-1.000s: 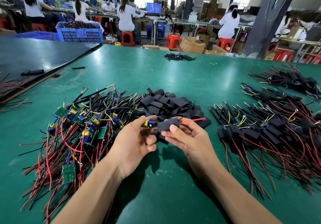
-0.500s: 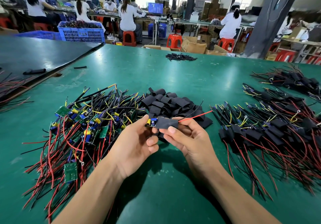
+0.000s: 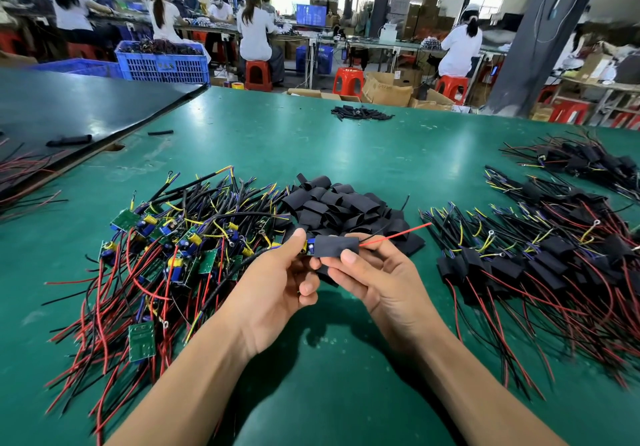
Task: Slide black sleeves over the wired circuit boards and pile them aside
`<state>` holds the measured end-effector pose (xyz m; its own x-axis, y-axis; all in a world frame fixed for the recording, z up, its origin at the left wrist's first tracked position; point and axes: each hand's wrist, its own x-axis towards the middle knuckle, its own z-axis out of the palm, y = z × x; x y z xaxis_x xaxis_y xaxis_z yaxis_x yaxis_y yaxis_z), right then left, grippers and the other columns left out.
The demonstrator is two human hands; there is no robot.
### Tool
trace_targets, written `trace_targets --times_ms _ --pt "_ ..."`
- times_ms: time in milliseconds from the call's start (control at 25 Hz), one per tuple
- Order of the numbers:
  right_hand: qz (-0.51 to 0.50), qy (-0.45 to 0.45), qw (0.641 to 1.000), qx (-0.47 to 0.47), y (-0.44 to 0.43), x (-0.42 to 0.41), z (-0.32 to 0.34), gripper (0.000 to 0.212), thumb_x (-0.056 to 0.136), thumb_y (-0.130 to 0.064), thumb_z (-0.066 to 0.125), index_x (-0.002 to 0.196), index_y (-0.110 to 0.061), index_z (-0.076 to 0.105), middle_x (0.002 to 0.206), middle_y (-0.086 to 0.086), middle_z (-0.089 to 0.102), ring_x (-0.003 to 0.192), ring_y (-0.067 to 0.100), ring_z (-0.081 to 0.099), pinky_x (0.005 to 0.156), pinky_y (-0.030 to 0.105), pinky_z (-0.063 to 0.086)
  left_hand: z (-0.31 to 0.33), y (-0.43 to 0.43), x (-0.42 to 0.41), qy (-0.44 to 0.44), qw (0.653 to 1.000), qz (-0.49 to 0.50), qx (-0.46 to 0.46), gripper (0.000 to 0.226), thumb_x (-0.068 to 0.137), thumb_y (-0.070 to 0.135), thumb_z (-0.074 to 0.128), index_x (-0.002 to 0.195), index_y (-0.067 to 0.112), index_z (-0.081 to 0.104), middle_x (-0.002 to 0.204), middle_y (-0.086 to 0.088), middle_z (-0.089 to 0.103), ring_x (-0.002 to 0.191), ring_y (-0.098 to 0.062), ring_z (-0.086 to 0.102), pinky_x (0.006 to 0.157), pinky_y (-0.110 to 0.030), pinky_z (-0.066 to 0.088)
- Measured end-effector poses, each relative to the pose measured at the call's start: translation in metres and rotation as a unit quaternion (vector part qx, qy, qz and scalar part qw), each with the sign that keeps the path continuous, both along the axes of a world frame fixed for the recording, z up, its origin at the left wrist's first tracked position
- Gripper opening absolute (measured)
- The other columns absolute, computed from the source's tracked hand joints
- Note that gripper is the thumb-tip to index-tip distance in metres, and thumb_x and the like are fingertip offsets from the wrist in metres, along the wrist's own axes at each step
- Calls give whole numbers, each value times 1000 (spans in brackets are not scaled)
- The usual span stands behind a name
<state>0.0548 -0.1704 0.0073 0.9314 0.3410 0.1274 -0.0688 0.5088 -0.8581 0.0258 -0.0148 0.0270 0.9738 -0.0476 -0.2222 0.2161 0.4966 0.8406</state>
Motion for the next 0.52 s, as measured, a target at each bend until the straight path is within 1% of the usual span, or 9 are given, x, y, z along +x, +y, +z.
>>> trace_targets --times_ms 120,200,360,440,520 --pt "-22 -30 998 -54 -1 0 1 16 78 -15 79 91 -23 74 100 18 75 97 31 74 82 29 58 0 -1 -1 16 1000 -10 2 35 99 42 49 98 9 61 65 0 48 47 -13 33 44 -22 30" --pt "-27 -38 997 -64 0 -1 3 14 82 -15 76 91 -25 74 100 18 75 95 31 74 81 29 58 0 -2 -1 25 999 -19 -5 37 99 44 48 103 9 59 64 1 47 47 -12 32 44 -22 31" --pt "-21 0 1000 -8 2 -3 6 13 73 -21 81 82 -27 74 96 20 75 90 29 75 77 28 58 -2 -4 0 17 999 -20 -34 35 96 46 52 93 13 62 65 1 45 47 -11 30 44 -21 32" --pt "-35 -8 999 -19 2 -3 6 13 73 -19 81 80 -27 74 94 20 76 90 28 75 76 28 58 -2 -4 0 -7 1000 -11 -1 35 97 46 51 86 14 60 64 2 45 47 -10 30 44 -20 32" --pt "-42 -22 998 -35 2 -3 5 13 77 -15 78 82 -26 75 94 20 76 90 28 75 76 28 58 -3 -3 0 -18 1000 0 25 35 98 46 50 85 15 59 62 2 47 46 -10 32 44 -20 32"
